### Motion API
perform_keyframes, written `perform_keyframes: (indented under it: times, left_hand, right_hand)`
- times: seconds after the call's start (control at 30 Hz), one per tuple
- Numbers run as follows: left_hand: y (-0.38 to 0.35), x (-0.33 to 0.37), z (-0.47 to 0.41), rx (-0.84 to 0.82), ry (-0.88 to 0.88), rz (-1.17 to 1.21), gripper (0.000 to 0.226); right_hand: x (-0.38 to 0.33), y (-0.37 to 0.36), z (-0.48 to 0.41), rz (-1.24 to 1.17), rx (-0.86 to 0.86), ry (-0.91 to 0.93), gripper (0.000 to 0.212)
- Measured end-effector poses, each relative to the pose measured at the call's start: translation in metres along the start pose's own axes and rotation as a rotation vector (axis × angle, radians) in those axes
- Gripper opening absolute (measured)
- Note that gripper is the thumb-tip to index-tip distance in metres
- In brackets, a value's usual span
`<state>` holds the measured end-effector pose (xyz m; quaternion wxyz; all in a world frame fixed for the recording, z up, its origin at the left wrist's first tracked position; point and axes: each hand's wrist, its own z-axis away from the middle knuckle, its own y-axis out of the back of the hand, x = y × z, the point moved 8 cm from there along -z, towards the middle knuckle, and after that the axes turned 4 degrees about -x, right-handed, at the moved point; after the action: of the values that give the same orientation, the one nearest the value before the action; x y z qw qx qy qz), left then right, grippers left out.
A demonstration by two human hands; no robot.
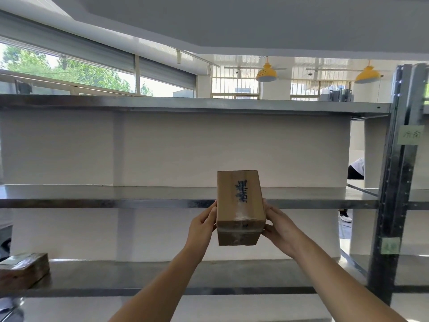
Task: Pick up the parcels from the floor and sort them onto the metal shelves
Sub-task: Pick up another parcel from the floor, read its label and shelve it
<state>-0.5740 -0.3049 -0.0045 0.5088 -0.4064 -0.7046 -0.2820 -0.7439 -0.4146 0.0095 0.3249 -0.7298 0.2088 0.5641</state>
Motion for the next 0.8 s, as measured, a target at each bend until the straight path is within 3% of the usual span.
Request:
perform_keyframes:
  times: [0.37,0.5,0.67,0.8]
  left_hand:
    - [0.012,-0.004,0.004,-0.021,-0.021,0.058,0.031]
    - [0.012,-0.003,0.005,-0.056,-0.054,0.043,0.033]
    - [0.01,0.002,0.006,-0.091,-0.081,0.041,0.041]
    - [0.019,0.003,0.006,-0.128,-0.096,-0.011,0.045]
  right_hand:
    - [-0.001,-0.01,-0.006,0.081,0.031,0.01,0.026]
    - [0.0,-0.011,-0.006,0.028,0.093,0.003,0.013]
    - [0.0,-0.011,-0.004,0.018,0.136,-0.006,0.013]
    - [-0.002,-0.021,0.0,0.02,0.056,0.001,0.032]
